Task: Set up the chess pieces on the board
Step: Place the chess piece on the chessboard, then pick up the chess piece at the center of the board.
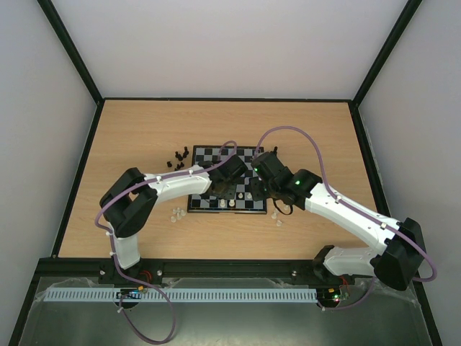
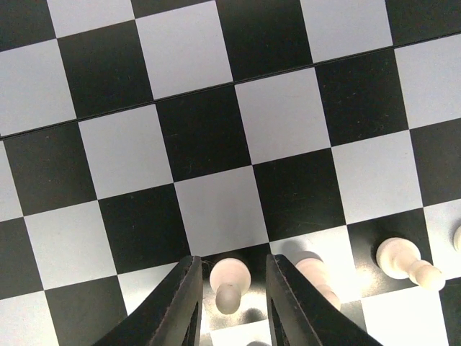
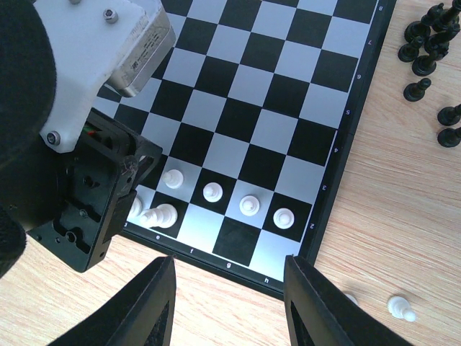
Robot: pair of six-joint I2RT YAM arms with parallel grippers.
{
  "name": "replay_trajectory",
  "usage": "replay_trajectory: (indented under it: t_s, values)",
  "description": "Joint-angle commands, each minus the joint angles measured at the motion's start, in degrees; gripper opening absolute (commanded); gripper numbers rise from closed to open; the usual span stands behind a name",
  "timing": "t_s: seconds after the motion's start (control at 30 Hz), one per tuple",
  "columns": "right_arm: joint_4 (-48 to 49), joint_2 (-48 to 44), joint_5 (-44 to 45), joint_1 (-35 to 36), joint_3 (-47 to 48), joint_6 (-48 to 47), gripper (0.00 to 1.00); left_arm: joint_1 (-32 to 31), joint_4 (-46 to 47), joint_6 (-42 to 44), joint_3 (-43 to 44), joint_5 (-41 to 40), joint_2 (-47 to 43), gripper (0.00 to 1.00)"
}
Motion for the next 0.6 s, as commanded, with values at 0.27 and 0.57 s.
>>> replay_trajectory:
  t_s: [0.27,0.57]
  values:
    - [-1.38,-0.32,-0.55,-0.14,-0.76,-0.28,0.43,-0.49,-5.02,-1.9,-0.24,-5.45,-8.82,0.4]
    - [-1.64,0.6,-0.53,-0.17,-0.38,-0.38,0.43,-0.27,-7.59,-5.91,-6.5,-9.39,-18.56,0.54]
